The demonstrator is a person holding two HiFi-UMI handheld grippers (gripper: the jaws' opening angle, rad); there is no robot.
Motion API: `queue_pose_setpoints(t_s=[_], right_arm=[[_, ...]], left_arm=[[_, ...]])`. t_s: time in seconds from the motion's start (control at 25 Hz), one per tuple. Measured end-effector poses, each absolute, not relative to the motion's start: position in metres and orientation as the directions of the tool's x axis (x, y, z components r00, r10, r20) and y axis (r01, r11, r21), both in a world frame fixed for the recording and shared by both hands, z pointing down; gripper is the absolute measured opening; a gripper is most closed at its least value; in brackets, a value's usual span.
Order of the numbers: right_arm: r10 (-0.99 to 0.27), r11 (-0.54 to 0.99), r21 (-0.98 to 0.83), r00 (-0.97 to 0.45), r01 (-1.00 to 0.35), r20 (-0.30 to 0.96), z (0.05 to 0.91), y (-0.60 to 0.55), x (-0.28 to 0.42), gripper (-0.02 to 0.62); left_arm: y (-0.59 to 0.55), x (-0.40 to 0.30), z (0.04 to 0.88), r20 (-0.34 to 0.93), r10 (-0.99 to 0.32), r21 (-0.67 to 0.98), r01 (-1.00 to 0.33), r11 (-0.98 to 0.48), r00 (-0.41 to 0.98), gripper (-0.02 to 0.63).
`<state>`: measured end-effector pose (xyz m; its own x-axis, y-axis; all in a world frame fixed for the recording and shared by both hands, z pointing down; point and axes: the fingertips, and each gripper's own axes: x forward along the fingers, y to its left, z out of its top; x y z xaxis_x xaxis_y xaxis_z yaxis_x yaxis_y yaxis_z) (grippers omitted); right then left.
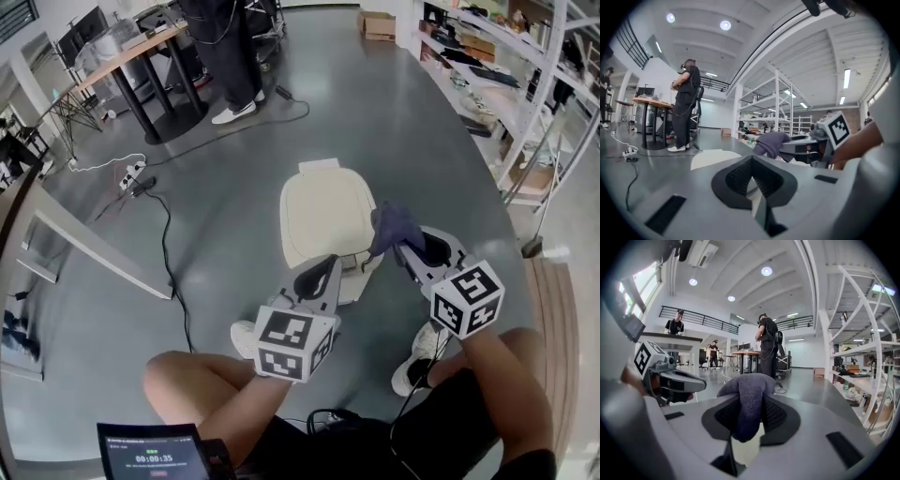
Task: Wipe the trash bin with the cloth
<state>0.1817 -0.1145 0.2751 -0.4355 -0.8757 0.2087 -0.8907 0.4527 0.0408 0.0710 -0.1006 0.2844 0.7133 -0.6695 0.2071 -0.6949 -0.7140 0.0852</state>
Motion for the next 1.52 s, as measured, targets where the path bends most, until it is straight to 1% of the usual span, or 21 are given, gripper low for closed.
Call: queue_pose_setpoints(t_s=[0.12, 0.24, 0.48, 0.68, 0.84, 1.12, 1.2, 1.36, 1.52], right_arm=[[-0.894, 0.417, -0.029, -0.416, -0.908, 0.165, 0.268, -0.102, 0.158, 0.092], [-0.886, 0.439, -0.045, -0.440, -0.897, 0.147, 0.264, -0.095, 0.124, 0.092], [-0.858, 0.497, -0.030, -0.496, -0.867, 0.132, 0.263, -0.089, 0.063, 0.092], [-0.852, 0.504, -0.018, -0.501, -0.863, 0.151, 0.272, -0.091, 0.049, 0.092], [-0.859, 0.493, -0.014, -0.489, -0.870, 0.151, 0.275, -0.098, 0.052, 0.092], [-0.846, 0.512, 0.000, -0.505, -0.859, 0.169, 0.286, -0.099, 0.041, 0.092], [-0.837, 0.531, 0.015, -0.521, -0.847, 0.165, 0.288, -0.096, 0.031, 0.092], [-0.801, 0.597, 0.142, -0.576, -0.789, 0.164, 0.289, -0.088, -0.004, 0.092], [-0.775, 0.631, 0.133, -0.612, -0.764, 0.158, 0.292, -0.084, -0.037, 0.092]], left_arm=[[-0.104, 0.020, 0.272, 0.176, -0.746, 0.028, -0.760, -0.649, 0.643, -0.003], [-0.105, -0.026, 0.271, 0.168, -0.806, -0.010, -0.816, -0.578, 0.568, -0.003], [-0.100, -0.070, 0.281, 0.172, -0.838, 0.025, -0.852, -0.522, 0.518, -0.003], [-0.101, -0.082, 0.274, 0.132, -0.849, 0.059, -0.859, -0.508, 0.511, -0.003], [-0.107, -0.085, 0.278, 0.137, -0.858, 0.039, -0.869, -0.494, 0.494, -0.003], [-0.113, -0.089, 0.286, 0.149, -0.857, 0.061, -0.870, -0.489, 0.493, -0.003], [-0.113, -0.091, 0.288, 0.150, -0.856, 0.057, -0.869, -0.492, 0.495, -0.003], [-0.116, -0.099, 0.291, 0.149, -0.857, 0.061, -0.870, -0.490, 0.493, -0.003], [-0.121, -0.115, 0.294, 0.152, -0.861, 0.040, -0.873, -0.485, 0.486, -0.003]])
